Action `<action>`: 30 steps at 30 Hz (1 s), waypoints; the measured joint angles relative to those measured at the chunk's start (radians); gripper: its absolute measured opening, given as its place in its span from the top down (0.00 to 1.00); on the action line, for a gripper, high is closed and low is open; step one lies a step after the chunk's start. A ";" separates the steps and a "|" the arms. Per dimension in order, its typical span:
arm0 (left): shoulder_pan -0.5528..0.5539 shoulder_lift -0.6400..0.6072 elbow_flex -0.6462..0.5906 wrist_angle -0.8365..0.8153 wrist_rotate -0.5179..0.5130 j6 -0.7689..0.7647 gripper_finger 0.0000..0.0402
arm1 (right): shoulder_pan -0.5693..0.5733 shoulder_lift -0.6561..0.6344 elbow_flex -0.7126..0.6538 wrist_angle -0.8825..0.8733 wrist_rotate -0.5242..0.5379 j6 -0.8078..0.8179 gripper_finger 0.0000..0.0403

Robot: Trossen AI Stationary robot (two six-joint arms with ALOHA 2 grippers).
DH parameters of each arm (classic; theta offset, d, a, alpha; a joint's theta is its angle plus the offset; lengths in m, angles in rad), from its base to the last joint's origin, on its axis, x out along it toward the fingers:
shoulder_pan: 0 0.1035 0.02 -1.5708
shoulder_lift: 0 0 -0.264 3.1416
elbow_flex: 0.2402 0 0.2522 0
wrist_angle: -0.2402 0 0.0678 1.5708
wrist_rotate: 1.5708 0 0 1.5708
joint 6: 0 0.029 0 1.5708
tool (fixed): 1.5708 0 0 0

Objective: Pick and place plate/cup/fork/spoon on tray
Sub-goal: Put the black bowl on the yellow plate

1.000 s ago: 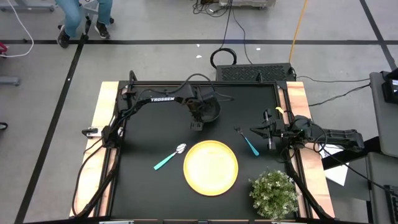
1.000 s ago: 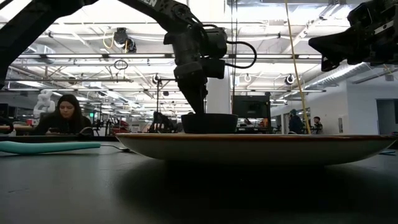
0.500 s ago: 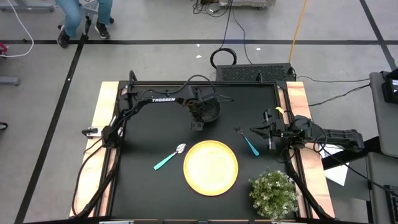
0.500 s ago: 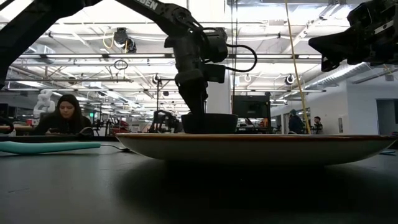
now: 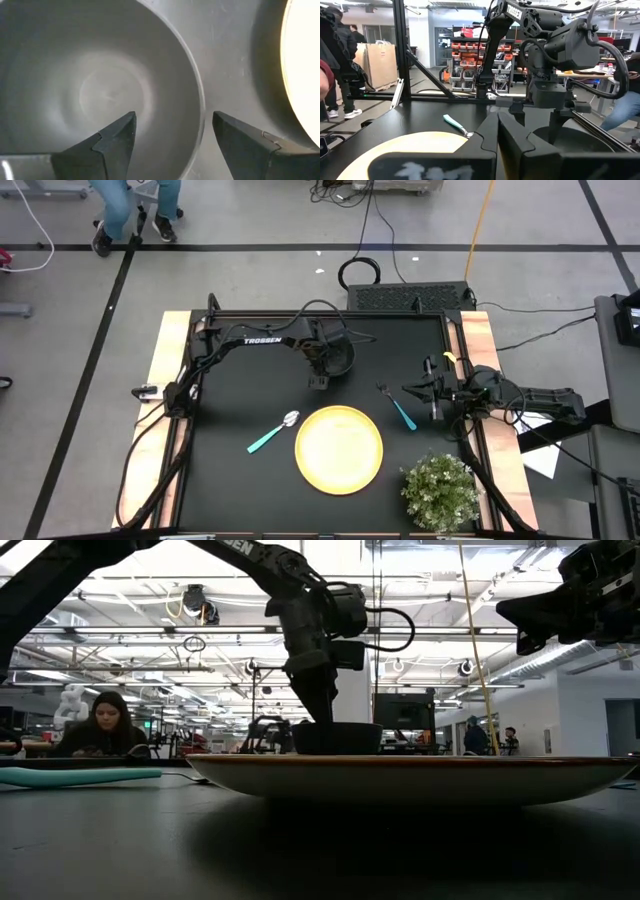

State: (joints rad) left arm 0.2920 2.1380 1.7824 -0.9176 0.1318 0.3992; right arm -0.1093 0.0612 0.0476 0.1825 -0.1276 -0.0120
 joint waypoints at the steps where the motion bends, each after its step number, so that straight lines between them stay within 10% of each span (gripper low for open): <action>1: 0.000 0.000 0.000 0.000 0.000 0.001 0.33 | 0.000 0.000 0.000 0.000 0.000 0.000 1.00; 30: -0.002 0.094 0.048 -0.031 -0.013 0.041 0.33 | 0.000 0.000 0.000 0.008 0.000 -0.002 1.00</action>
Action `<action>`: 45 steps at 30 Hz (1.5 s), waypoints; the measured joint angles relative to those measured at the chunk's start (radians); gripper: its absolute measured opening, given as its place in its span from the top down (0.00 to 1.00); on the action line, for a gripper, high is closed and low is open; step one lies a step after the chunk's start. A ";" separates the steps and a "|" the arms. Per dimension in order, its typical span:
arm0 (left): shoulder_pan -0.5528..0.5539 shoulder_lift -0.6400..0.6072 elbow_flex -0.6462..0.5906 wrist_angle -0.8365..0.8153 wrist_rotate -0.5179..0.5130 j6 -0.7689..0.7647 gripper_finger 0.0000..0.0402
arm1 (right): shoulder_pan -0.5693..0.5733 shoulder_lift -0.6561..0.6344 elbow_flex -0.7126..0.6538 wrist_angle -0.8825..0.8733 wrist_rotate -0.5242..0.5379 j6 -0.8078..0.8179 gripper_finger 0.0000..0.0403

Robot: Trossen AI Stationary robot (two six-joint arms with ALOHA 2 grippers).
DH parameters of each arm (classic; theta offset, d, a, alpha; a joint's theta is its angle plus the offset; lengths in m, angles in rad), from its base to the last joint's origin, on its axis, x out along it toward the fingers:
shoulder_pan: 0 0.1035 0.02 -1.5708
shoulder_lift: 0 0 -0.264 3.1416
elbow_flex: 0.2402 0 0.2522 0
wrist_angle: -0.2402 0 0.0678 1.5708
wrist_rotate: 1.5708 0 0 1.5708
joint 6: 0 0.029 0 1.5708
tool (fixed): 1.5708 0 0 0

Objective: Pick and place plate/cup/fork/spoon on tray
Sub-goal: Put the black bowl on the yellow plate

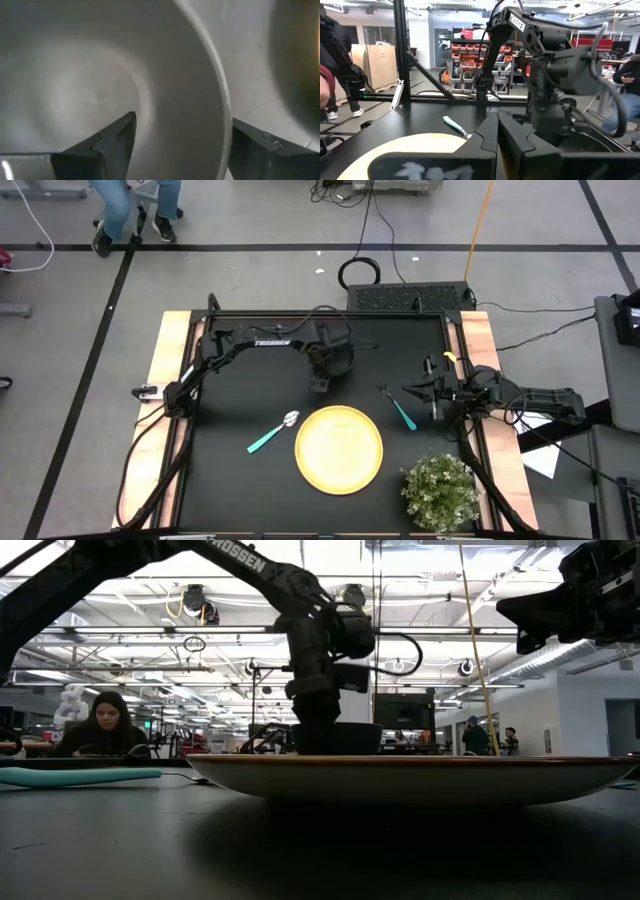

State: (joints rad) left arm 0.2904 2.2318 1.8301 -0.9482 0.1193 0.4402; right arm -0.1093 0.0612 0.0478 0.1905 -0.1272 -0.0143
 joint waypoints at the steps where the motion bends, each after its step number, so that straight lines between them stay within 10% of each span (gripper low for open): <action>1: -0.001 0.000 0.009 -0.001 0.000 -0.006 0.33 | 0.000 0.000 0.000 0.000 0.000 0.000 1.00; 45: -0.025 -0.002 0.088 -0.053 -0.034 -0.033 0.33 | 0.000 0.000 0.000 -0.001 0.000 0.010 1.00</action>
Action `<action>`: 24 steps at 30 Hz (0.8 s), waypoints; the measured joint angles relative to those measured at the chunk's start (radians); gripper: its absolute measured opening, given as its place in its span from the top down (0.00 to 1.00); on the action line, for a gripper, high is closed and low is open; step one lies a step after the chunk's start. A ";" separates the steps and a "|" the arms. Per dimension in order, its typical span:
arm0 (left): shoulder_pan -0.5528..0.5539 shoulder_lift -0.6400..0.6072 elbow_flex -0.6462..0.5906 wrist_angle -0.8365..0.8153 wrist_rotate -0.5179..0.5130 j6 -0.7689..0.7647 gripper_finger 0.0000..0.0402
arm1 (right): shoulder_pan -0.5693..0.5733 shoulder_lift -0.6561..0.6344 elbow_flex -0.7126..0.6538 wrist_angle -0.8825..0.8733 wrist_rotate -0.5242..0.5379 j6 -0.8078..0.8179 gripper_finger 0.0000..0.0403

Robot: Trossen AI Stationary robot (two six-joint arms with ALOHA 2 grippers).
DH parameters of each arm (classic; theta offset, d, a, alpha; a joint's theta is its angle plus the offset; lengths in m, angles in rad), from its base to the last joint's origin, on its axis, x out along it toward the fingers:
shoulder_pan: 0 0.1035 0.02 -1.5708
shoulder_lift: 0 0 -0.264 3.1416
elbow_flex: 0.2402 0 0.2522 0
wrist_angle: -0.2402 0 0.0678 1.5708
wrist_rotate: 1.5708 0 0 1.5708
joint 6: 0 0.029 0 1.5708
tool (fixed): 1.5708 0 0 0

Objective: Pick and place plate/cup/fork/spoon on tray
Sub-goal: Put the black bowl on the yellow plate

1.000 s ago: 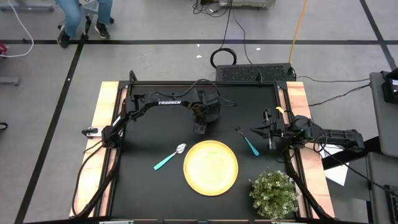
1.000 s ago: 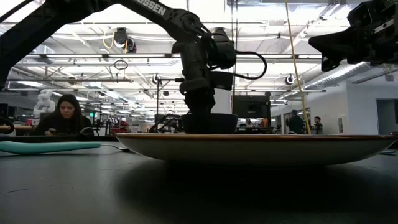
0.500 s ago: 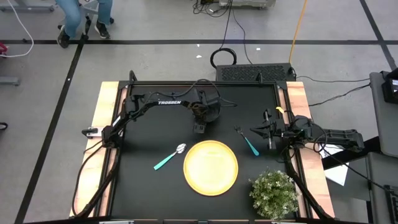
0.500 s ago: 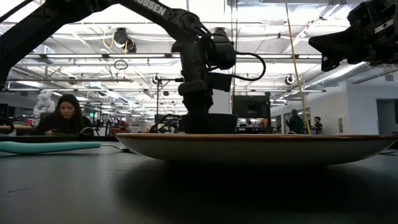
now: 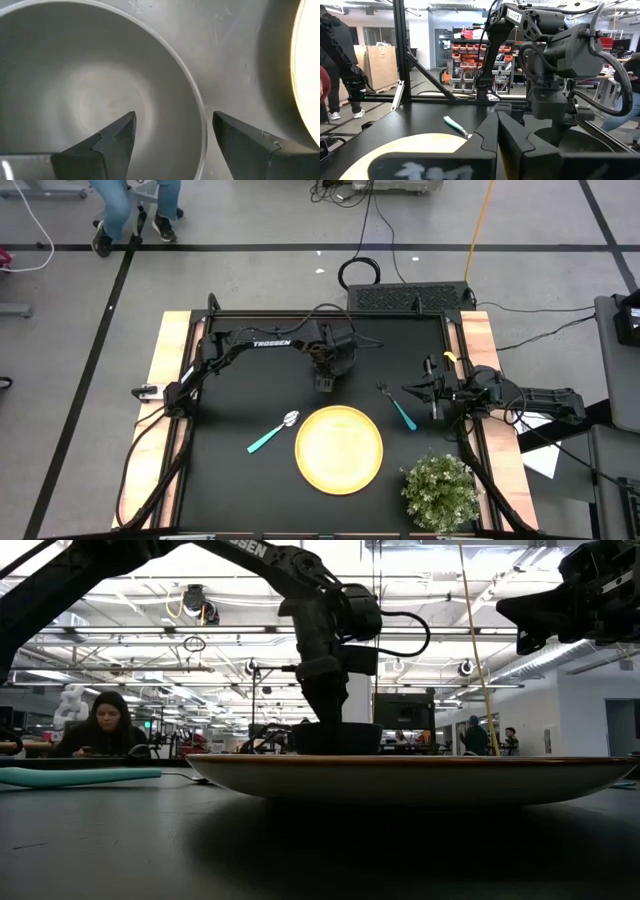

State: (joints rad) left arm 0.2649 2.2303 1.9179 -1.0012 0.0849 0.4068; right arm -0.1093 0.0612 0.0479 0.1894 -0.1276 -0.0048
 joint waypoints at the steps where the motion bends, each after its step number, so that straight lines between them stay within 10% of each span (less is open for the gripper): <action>1: 0.000 0.000 0.000 0.000 0.000 0.000 0.33 | 0.000 0.000 0.000 0.000 0.000 0.000 1.00; 14: -0.001 0.000 0.000 0.002 0.000 -0.002 0.35 | 0.000 0.000 0.000 0.000 0.000 0.000 1.00; 24: -0.002 0.000 0.000 0.003 0.001 -0.005 0.62 | 0.000 0.000 0.000 0.000 0.000 0.001 1.00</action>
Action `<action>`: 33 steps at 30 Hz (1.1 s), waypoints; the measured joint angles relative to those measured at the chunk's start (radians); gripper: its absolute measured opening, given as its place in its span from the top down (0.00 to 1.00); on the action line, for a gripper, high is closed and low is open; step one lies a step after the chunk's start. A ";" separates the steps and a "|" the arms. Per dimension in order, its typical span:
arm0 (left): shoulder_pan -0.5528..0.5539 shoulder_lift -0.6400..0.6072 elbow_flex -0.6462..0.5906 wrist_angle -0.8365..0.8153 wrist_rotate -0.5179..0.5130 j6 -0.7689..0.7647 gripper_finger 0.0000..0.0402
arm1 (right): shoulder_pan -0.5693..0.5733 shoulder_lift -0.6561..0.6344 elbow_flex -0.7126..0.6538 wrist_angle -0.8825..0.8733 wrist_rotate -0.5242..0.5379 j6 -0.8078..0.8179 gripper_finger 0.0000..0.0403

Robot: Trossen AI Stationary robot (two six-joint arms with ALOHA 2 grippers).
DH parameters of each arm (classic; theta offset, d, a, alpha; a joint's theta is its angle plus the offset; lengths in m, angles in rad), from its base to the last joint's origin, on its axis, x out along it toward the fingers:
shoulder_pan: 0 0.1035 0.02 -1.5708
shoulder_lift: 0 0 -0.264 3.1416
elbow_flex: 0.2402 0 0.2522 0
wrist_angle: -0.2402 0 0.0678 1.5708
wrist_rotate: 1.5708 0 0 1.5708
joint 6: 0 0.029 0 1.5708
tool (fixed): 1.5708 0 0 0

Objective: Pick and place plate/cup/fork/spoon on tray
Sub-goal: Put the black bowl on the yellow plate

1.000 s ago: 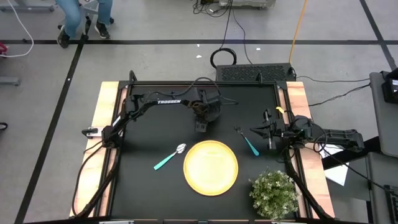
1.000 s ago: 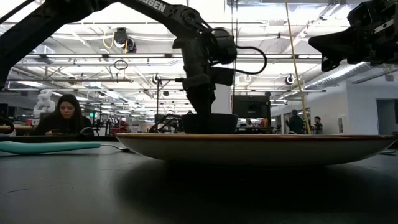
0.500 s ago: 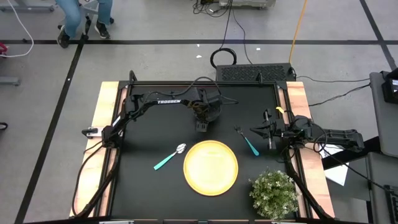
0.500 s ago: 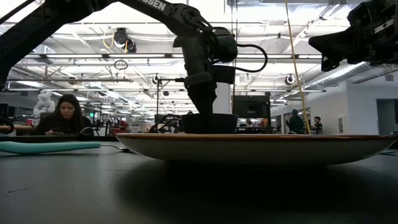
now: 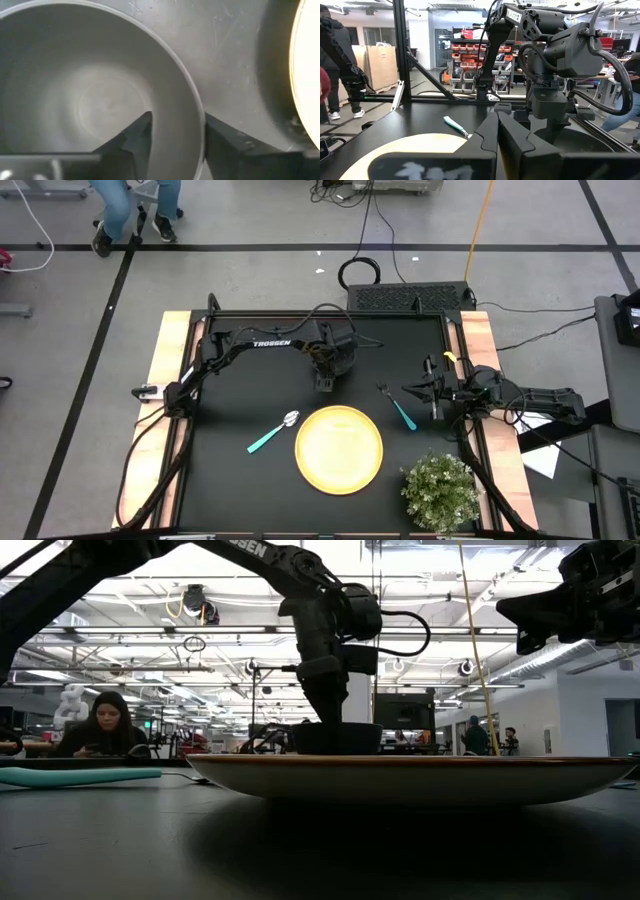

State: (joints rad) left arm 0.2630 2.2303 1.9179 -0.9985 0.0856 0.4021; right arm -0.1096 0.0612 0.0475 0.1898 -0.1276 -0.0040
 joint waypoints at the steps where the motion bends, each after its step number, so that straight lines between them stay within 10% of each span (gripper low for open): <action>1: 0.000 0.000 0.000 0.000 0.000 0.000 0.65 | 0.000 0.000 0.000 0.000 0.000 0.000 1.00; 10: -0.006 0.000 0.001 -0.001 -0.001 0.014 0.97 | 0.000 0.000 0.000 0.000 0.000 0.000 1.00; 33: -0.023 -0.001 0.001 -0.003 -0.011 0.041 0.98 | 0.000 0.000 0.000 0.000 0.000 0.001 1.00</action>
State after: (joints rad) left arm 0.2398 2.2295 1.9190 -1.0018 0.0746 0.4431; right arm -0.1094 0.0611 0.0476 0.1900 -0.1276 -0.0032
